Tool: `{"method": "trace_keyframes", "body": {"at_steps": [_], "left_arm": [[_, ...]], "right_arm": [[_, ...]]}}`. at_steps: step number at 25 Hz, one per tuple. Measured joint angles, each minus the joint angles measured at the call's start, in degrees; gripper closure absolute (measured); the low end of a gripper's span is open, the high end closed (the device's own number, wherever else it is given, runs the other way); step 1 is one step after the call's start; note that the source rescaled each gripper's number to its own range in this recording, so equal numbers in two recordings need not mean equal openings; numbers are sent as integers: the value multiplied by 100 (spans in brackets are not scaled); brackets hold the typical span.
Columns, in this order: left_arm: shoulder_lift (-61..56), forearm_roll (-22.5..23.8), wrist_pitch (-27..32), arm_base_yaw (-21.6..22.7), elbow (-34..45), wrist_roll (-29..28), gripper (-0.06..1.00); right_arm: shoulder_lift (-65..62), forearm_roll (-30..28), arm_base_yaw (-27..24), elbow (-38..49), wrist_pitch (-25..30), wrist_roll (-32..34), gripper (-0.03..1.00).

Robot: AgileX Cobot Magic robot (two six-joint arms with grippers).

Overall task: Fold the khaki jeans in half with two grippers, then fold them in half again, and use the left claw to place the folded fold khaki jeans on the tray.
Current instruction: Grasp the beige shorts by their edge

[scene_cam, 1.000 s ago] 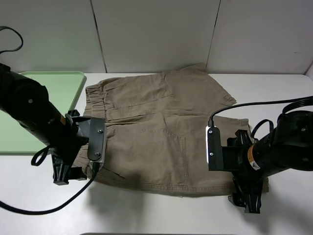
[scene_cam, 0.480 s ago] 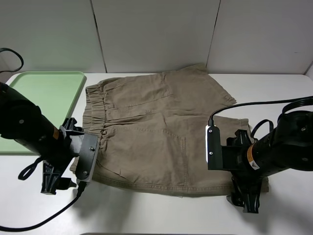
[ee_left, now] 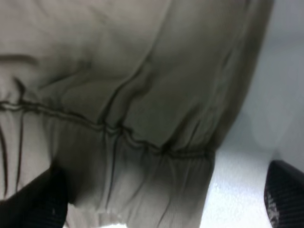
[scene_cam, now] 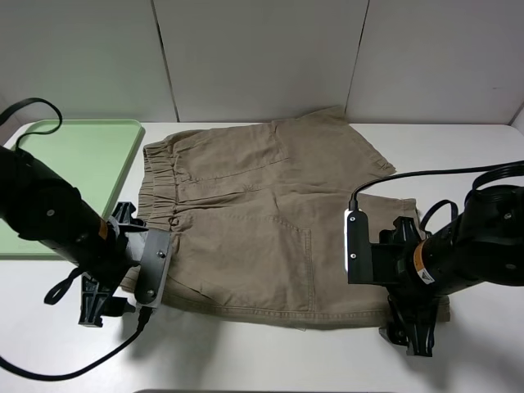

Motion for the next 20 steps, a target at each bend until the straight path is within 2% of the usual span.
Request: {"method": "trace_keyframes", "body": {"at_steps": [5, 8, 9, 10, 12, 14, 15, 16, 18, 20], "left_arm": [[34, 0, -205, 0, 0, -166, 9], [60, -9, -339, 0, 0, -214, 17], [66, -18, -372, 0, 0, -229, 22], [72, -17, -411, 0, 0, -242, 27], [83, -24, -444, 0, 0, -247, 43], [104, -24, -444, 0, 0, -248, 57], [134, -24, -450, 0, 0, -248, 64], [141, -24, -484, 0, 0, -248, 71], [149, -13, -514, 0, 0, -248, 81], [161, -5, -547, 0, 0, -248, 86]], "right_arm": [[10, 0, 0, 0, 5, 6, -3], [16, -5, 0, 0, 5, 6, -1], [16, -5, 0, 0, 5, 6, 6], [16, -5, 0, 0, 5, 6, 18], [16, -5, 0, 0, 48, 6, 47], [16, -5, 0, 0, 122, 6, 80], [16, -5, 0, 0, 180, 6, 90], [16, -5, 0, 0, 210, 6, 97], [16, -18, 0, 0, 237, 6, 97], [16, -21, 0, 0, 277, 6, 97]]}}
